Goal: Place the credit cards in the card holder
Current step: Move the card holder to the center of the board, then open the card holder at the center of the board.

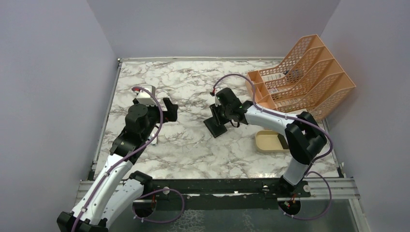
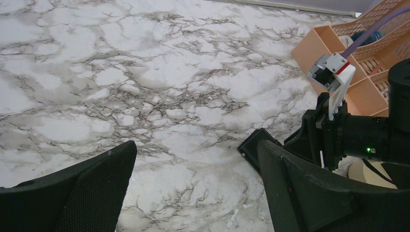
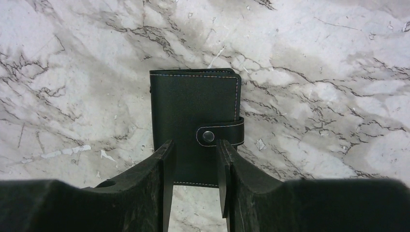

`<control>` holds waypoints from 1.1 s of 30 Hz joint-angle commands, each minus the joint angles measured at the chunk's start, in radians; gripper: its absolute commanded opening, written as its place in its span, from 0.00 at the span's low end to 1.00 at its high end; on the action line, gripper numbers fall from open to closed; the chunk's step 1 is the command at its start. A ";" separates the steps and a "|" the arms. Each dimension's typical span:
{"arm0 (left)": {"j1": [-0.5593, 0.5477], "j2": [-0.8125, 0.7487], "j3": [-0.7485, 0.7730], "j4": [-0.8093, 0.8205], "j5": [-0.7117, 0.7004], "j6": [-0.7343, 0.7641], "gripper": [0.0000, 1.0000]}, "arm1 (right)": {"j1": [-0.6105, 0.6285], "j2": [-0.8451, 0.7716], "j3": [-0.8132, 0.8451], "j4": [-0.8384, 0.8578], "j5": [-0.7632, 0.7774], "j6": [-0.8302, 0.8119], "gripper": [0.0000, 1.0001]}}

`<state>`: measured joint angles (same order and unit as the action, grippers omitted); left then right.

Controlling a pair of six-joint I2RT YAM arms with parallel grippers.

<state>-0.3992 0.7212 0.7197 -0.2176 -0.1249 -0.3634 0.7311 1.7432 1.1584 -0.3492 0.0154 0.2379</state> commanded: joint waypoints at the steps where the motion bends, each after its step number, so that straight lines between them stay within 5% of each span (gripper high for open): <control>1: -0.017 -0.011 -0.002 -0.001 -0.030 0.017 0.98 | 0.001 0.028 0.009 0.017 -0.005 -0.042 0.36; 19: -0.028 -0.009 0.001 -0.010 -0.033 0.023 0.98 | 0.060 0.139 -0.014 0.054 0.144 -0.073 0.35; 28: -0.027 0.001 -0.002 -0.006 -0.012 0.018 0.97 | 0.080 0.105 -0.064 0.083 0.202 -0.029 0.03; 33: -0.029 0.040 -0.004 -0.003 0.033 -0.011 0.92 | 0.080 0.014 -0.105 0.104 0.155 0.043 0.01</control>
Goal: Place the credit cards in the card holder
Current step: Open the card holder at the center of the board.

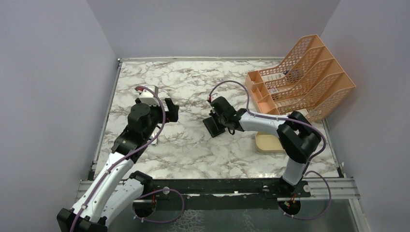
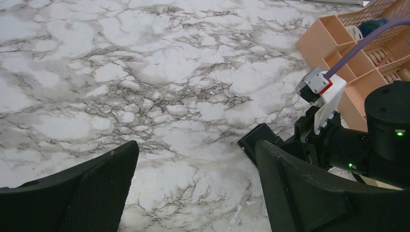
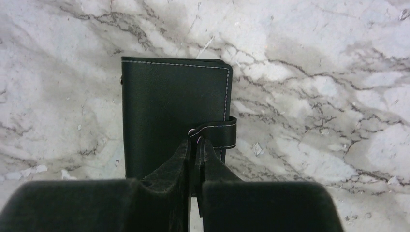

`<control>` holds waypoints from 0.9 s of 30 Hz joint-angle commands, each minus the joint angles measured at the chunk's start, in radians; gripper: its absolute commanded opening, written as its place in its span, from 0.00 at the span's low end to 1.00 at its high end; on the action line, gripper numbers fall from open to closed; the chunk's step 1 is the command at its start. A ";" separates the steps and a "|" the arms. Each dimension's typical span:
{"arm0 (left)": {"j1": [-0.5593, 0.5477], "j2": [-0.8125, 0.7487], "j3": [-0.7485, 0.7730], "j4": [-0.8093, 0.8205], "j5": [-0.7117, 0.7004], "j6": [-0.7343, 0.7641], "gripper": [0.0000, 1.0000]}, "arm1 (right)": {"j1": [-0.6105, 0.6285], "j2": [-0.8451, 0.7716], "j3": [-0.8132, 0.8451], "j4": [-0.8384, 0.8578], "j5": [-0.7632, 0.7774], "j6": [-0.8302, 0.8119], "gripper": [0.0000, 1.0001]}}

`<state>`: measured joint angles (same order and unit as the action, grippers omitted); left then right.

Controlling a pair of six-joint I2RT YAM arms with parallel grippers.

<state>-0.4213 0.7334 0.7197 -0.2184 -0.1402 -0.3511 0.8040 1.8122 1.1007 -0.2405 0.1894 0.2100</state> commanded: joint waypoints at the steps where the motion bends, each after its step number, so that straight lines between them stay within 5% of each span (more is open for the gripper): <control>1: -0.006 0.041 -0.001 -0.004 0.063 -0.034 0.91 | 0.007 -0.073 -0.058 0.002 -0.033 0.086 0.01; 14: -0.006 0.245 -0.059 -0.001 0.408 -0.242 0.72 | 0.007 -0.361 -0.237 0.102 -0.216 0.282 0.01; 27: -0.006 0.390 -0.073 0.053 0.545 -0.299 0.68 | 0.007 -0.551 -0.390 0.352 -0.412 0.505 0.01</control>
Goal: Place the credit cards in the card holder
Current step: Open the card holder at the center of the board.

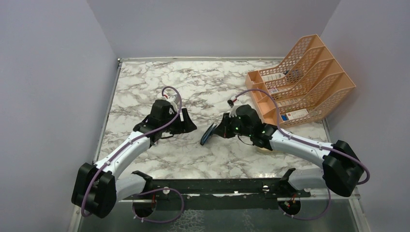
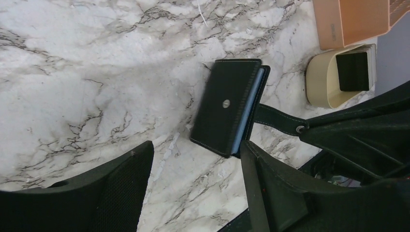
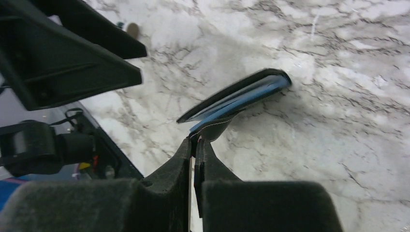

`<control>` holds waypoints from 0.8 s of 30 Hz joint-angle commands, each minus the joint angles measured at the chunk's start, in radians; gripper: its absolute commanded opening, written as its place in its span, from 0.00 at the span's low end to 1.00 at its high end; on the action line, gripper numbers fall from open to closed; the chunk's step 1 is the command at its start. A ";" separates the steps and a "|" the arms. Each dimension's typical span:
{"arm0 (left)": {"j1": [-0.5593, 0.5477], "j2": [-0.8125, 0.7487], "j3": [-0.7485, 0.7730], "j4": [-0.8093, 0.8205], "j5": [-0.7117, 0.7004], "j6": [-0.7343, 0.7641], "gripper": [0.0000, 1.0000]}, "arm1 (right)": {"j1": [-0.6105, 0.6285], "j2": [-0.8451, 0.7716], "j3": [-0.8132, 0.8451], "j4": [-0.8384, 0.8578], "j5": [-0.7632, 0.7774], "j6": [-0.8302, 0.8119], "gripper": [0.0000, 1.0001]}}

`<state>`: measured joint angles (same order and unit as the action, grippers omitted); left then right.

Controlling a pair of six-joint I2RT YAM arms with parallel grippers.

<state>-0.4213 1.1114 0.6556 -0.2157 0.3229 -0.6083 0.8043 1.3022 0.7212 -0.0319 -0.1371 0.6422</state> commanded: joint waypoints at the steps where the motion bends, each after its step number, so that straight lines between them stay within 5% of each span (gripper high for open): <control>1: -0.006 0.013 -0.011 0.057 0.092 -0.051 0.68 | 0.007 -0.042 -0.012 0.154 -0.077 0.076 0.01; 24: -0.007 0.086 -0.030 0.085 0.078 -0.086 0.60 | 0.006 -0.111 -0.091 -0.118 0.299 -0.062 0.01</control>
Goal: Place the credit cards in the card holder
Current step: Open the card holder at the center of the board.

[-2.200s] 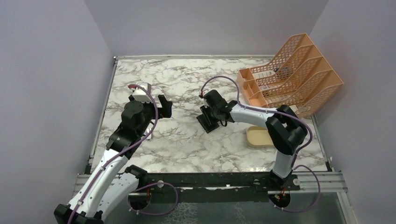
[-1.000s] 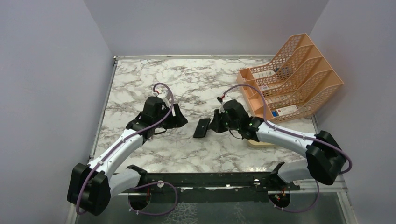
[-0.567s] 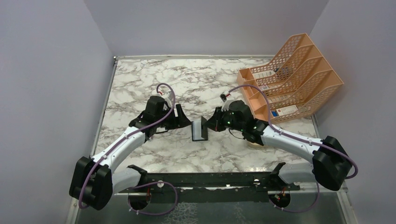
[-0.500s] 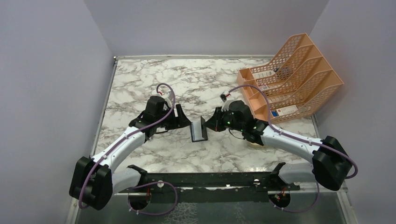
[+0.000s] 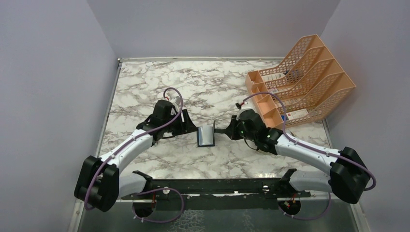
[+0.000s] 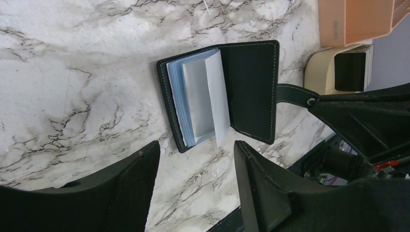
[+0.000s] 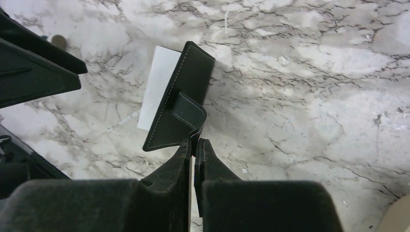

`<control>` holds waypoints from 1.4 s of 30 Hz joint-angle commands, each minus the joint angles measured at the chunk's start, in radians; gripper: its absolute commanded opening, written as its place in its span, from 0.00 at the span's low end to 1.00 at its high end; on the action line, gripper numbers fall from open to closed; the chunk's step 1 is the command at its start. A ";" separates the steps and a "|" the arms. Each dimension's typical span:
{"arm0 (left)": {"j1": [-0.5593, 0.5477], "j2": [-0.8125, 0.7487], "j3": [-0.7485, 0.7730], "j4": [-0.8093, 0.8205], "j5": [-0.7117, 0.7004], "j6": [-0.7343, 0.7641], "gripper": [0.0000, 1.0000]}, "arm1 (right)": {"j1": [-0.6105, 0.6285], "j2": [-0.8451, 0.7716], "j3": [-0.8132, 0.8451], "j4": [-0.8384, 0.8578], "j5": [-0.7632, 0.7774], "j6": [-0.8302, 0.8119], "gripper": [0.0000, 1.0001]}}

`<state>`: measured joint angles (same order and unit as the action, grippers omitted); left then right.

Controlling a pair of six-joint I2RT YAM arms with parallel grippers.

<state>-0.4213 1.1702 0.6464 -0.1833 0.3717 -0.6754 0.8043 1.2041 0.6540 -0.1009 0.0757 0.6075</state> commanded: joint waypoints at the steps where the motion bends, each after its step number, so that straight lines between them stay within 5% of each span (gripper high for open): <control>1: -0.007 0.035 -0.022 0.062 0.034 -0.021 0.60 | 0.005 -0.012 -0.029 -0.049 0.091 -0.027 0.01; 42: -0.032 0.348 -0.097 0.482 0.226 -0.148 0.53 | 0.004 0.019 -0.081 -0.129 0.211 0.042 0.01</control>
<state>-0.4393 1.4849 0.5426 0.2150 0.5228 -0.8043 0.8043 1.2289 0.5785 -0.2390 0.2710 0.6434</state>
